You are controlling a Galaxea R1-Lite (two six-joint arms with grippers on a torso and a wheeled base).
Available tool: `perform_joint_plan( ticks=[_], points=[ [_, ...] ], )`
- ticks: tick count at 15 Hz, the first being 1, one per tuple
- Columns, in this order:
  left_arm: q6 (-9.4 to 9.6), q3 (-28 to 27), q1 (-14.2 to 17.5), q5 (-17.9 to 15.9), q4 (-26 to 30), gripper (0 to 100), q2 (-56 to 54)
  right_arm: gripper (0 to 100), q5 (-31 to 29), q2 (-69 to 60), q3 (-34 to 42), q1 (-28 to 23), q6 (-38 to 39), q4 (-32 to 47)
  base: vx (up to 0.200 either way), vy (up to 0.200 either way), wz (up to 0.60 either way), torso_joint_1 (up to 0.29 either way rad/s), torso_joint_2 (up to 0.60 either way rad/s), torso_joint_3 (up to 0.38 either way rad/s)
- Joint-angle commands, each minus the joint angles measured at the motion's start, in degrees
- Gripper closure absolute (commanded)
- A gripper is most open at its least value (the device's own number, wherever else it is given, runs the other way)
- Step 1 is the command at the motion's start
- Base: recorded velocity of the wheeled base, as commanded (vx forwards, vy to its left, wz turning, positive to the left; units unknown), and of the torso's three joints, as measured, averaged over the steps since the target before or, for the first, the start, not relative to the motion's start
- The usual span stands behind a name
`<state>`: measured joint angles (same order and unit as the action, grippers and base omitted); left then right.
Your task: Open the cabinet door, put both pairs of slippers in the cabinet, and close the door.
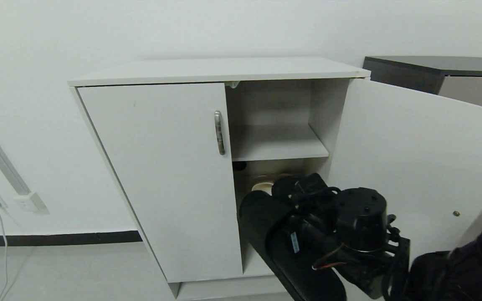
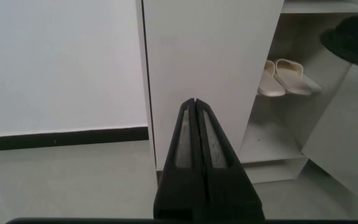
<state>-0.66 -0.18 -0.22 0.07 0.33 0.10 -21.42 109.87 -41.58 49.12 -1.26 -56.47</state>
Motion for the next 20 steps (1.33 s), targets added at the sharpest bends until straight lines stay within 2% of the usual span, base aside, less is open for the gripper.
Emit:
perform_joint_plan(
  ticks=[1,2,5,9,13,20],
  points=[
    [-0.04,0.01,0.04,0.01,0.02,100,0.08,100,-11.45,8.16,-11.15,2.04,5.47,4.26,0.000,0.000,0.00,0.000,0.00,0.000],
    [-0.04,0.01,0.04,0.01,0.02,100,0.08,100,-12.59,8.34,-13.17,2.04,6.53,6.11,0.000,0.000,0.00,0.000,0.00,0.000],
    [0.04,0.01,0.04,0.01,0.02,100,0.08,100,-19.01,7.11,-21.52,2.04,13.12,21.13,0.000,0.000,0.00,0.000,0.00,0.000],
    [0.04,0.01,0.04,-0.07,0.02,100,0.08,100,-22.53,6.49,-27.24,1.77,13.65,27.29,0.000,0.000,0.00,0.000,0.00,0.000],
    [-0.04,0.01,0.04,0.01,0.02,100,0.08,100,-24.99,6.49,-32.25,1.16,12.95,28.25,0.000,0.000,0.00,0.000,0.00,0.000],
    [0.04,0.01,0.04,0.01,0.02,100,0.08,100,-24.90,6.76,-32.77,0.37,12.07,28.96,0.000,0.000,0.00,0.000,0.00,0.000]
  ],
)
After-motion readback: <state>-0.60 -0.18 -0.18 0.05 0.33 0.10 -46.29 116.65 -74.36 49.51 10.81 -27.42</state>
